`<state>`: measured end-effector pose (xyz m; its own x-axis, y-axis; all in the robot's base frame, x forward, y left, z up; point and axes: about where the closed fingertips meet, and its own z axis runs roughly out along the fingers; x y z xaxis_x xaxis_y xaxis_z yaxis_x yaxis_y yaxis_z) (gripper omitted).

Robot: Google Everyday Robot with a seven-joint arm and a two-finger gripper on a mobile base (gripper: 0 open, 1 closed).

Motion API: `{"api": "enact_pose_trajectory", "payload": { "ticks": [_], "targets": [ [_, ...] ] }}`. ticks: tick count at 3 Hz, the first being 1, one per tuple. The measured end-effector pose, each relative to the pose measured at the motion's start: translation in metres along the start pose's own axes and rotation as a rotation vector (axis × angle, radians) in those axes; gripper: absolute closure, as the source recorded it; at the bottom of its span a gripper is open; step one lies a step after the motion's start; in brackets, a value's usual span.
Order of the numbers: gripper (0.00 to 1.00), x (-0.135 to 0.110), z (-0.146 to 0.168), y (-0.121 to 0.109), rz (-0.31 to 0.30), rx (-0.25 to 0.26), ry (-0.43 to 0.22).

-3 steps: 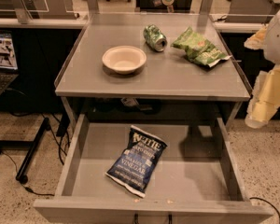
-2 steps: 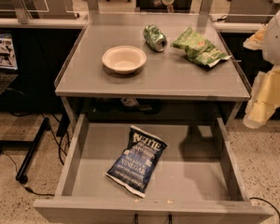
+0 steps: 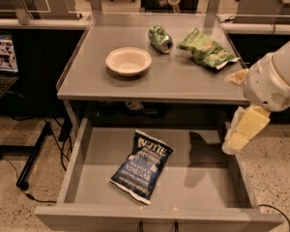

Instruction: Pick blue chip bag from top drawer and place on counter

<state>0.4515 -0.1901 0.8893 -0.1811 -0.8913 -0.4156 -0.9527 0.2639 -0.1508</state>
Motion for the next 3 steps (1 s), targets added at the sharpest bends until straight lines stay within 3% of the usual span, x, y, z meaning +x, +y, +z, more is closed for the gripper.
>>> {"api": "enact_pose_trajectory", "payload": {
  "ticks": [1,2,3],
  "targets": [
    [0.00,0.005,0.047,0.008,0.020,-0.067,-0.134],
    [0.00,0.009,0.098,0.020,0.070,-0.108,-0.193],
    [0.00,0.009,0.098,0.020,0.071,-0.108,-0.192]
  ]
}}
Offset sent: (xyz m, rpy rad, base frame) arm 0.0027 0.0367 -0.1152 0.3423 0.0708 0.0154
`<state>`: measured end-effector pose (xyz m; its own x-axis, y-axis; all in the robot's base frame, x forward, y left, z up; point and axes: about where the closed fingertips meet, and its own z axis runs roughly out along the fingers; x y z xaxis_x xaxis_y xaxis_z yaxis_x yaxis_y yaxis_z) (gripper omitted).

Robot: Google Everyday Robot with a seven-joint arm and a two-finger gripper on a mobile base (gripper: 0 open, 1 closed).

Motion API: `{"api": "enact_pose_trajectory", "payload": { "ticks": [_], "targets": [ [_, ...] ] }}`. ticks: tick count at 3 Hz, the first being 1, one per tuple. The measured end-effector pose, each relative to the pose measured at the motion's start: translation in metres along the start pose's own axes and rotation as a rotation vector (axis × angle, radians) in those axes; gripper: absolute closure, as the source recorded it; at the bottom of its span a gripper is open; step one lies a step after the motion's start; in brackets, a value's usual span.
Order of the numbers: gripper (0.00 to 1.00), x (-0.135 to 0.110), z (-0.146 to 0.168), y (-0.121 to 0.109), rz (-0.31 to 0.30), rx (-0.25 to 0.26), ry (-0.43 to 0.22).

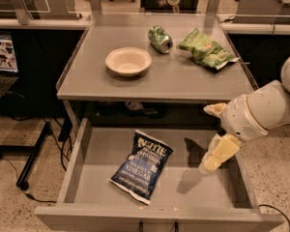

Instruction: Pick blue chip bag from top drawer and place on counter

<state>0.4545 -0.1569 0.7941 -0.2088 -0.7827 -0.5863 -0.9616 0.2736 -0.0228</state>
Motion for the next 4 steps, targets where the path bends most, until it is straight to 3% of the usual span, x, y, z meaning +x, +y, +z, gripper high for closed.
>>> {"api": "enact_pose_trajectory", "payload": {
  "ticks": [1,3,4],
  "targets": [
    [0.00,0.009,0.016,0.000,0.030,0.034,-0.029],
    [0.00,0.024,0.115,-0.025,0.103,0.071,-0.174],
    [0.00,0.025,0.137,-0.032,0.122,0.070,-0.214]
  ]
}}
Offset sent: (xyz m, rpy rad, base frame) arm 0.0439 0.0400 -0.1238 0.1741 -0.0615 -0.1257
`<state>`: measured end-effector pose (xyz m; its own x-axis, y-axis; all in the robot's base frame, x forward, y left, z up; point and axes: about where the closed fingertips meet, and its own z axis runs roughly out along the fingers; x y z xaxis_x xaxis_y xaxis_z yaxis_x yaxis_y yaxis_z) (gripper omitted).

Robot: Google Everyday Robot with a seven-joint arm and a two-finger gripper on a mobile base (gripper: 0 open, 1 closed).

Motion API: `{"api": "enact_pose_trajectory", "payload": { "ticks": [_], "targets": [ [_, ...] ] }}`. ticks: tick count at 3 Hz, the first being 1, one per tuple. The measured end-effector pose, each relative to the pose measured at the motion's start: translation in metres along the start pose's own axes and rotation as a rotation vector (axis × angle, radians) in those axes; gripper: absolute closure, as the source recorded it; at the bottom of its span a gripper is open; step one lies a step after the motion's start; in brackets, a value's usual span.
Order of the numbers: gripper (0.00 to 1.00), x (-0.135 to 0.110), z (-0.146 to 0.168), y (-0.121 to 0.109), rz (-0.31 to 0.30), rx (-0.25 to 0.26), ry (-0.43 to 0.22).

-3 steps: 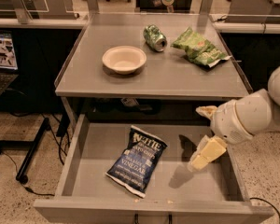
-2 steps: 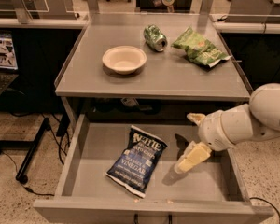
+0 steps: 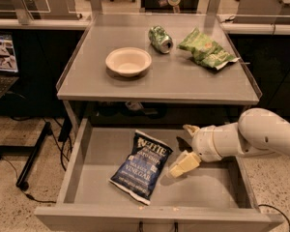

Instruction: Pick blue chip bag from top drawer and place on counter

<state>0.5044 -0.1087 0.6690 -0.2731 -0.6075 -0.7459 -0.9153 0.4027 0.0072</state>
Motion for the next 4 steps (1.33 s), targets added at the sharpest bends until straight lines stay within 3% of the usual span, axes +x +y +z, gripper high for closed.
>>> {"api": "enact_pose_trajectory", "payload": {
  "ticks": [2,4],
  "targets": [
    [0.00,0.004,0.042,-0.002,0.055,-0.008,-0.011],
    [0.00,0.008,0.080,0.003,0.132,-0.052,0.030]
  ]
}}
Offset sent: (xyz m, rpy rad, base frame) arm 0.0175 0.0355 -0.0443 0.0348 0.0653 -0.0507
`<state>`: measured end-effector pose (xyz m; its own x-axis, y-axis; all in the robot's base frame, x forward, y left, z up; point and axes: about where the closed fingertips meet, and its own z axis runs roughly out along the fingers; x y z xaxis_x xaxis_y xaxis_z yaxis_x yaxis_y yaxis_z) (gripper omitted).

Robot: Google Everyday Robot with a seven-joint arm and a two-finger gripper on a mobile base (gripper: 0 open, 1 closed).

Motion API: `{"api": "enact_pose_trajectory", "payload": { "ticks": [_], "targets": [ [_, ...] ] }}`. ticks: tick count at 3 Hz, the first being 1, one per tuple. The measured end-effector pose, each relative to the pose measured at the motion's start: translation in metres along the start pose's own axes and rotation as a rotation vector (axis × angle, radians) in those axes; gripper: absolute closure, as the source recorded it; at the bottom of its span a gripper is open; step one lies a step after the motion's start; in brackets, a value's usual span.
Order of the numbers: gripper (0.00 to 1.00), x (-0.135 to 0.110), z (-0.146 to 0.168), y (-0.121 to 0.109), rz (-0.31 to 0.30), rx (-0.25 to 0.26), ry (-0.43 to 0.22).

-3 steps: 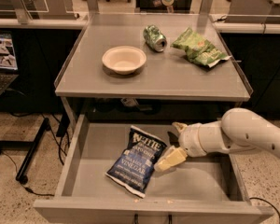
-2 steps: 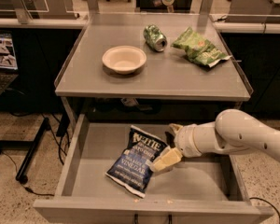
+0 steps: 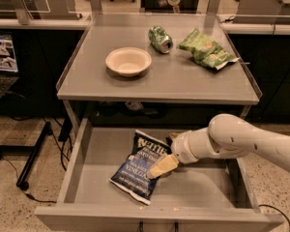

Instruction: Pick blue chip bag from top drawer and place on counter

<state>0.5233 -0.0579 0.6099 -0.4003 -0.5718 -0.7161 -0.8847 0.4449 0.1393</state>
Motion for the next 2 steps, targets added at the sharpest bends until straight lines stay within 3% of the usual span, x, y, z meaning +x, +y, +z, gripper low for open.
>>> {"api": "enact_pose_trajectory", "payload": {
  "ticks": [1,2],
  "targets": [
    [0.00,0.0041,0.0121,0.0011,0.029,-0.021,0.023],
    [0.19,0.0039,0.0126,0.0013,0.030,-0.022,0.023]
  ]
}}
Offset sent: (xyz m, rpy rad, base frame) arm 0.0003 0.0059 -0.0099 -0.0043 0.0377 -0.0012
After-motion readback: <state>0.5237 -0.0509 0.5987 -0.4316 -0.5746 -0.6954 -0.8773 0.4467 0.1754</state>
